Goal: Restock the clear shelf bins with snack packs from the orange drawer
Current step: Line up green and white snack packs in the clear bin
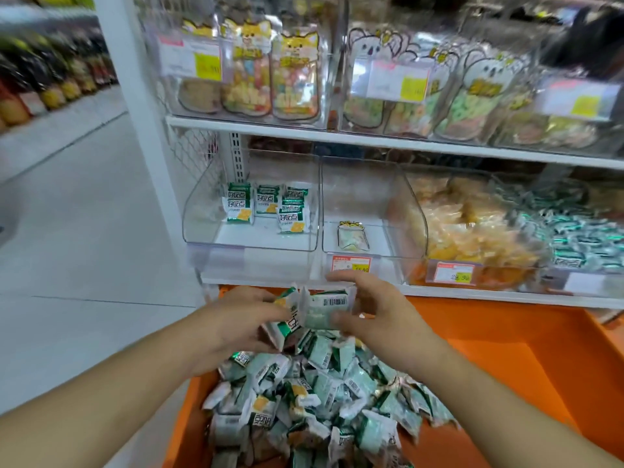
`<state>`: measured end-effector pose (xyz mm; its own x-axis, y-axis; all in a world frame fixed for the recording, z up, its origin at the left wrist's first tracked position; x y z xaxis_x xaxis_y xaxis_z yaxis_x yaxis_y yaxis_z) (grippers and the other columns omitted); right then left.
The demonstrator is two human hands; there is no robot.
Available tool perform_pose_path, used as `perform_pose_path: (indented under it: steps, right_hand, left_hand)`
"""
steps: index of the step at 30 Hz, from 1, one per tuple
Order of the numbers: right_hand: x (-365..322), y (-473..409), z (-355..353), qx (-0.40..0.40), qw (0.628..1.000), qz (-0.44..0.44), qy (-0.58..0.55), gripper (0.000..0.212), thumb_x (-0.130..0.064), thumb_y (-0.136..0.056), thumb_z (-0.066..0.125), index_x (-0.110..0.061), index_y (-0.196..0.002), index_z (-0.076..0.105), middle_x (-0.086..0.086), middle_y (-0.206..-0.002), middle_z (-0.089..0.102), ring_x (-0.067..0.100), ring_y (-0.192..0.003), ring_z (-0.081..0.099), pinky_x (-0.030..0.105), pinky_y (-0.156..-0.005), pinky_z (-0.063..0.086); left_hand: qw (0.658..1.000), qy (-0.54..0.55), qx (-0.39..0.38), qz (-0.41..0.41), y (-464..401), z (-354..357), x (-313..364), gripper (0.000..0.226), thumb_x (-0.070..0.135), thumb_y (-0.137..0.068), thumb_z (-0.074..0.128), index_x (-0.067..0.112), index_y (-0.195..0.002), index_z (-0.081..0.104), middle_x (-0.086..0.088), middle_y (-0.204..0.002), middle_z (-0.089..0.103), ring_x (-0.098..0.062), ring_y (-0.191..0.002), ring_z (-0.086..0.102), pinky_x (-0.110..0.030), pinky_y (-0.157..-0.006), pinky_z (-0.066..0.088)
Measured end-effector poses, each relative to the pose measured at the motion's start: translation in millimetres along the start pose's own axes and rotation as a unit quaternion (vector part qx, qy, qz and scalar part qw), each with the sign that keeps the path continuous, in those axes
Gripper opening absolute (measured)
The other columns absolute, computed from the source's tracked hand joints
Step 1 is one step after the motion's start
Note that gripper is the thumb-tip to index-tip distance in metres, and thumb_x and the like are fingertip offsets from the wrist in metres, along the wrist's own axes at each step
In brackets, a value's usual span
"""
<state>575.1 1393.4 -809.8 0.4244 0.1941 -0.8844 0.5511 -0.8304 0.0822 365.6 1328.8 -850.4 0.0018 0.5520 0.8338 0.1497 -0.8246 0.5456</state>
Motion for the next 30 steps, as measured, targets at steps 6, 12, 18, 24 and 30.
perform_pose_path:
  steps: [6, 12, 18, 24, 30]
  right_hand:
    - [-44, 6, -8, 0.136, 0.971, -0.171, 0.099, 0.039, -0.009, -0.085, 0.086, -0.034, -0.109, 0.066, -0.018, -0.113, 0.064, 0.006, -0.108, 0.063, 0.021, -0.091, 0.052]
    - [-52, -3, -9, 0.117, 0.948, -0.241, 0.169, 0.056, 0.009, -0.074, 0.079, -0.027, -0.115, 0.067, -0.015, -0.127, 0.054, 0.007, -0.126, 0.054, 0.024, -0.099, 0.048]
    - [-44, -9, -12, 0.01, 0.984, -0.165, 0.059, 0.047, -0.006, -0.09, 0.074, -0.035, -0.126, 0.065, -0.024, -0.143, 0.052, 0.004, -0.144, 0.044, 0.026, -0.118, 0.037]
    - [-41, -15, -13, 0.041, 0.99, -0.134, 0.032, 0.038, -0.02, -0.091, 0.081, -0.04, -0.12, 0.066, -0.021, -0.131, 0.062, 0.008, -0.132, 0.056, 0.035, -0.107, 0.052]
    - [-44, -17, -23, 0.04, 0.982, -0.117, 0.143, 0.061, -0.012, -0.09, 0.082, -0.05, -0.13, 0.056, -0.03, -0.13, 0.061, -0.008, -0.131, 0.051, 0.017, -0.11, 0.042]
  left_hand:
    - [0.988, 0.153, 0.008, -0.009, 15, -3, 7, 0.02, 0.003, -0.093, 0.072, -0.007, -0.109, 0.067, -0.031, -0.11, 0.07, -0.041, -0.087, 0.072, -0.04, -0.073, 0.064]
    - [0.966, 0.25, -0.02, 0.063, 14, 12, 32, 0.025, -0.005, -0.1, 0.056, -0.006, -0.123, 0.064, -0.027, -0.112, 0.075, -0.041, -0.107, 0.074, -0.043, -0.088, 0.063]
    - [0.959, 0.269, -0.025, 0.085, 9, 12, 43, 0.03, -0.01, -0.097, 0.055, -0.008, -0.126, 0.064, -0.026, -0.112, 0.075, -0.037, -0.107, 0.075, -0.041, -0.09, 0.063]
    - [0.962, 0.256, -0.037, 0.091, 7, 18, 48, 0.026, -0.01, -0.095, 0.057, -0.01, -0.12, 0.065, -0.027, -0.112, 0.075, -0.039, -0.106, 0.075, -0.044, -0.09, 0.063]
    - [0.981, 0.177, -0.028, 0.068, 5, 13, 44, 0.022, -0.002, -0.1, 0.059, -0.007, -0.118, 0.07, -0.024, -0.109, 0.077, -0.039, -0.103, 0.076, -0.046, -0.091, 0.062]
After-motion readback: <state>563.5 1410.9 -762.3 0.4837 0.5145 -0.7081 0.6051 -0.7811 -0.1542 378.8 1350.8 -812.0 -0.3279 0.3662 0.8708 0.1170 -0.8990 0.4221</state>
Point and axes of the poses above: each hand's wrist, its own y-axis away from the middle knuckle, its own z-axis out of the palm, x = y × z, the point moved 6 cm from there along -y, towards the middle knuckle
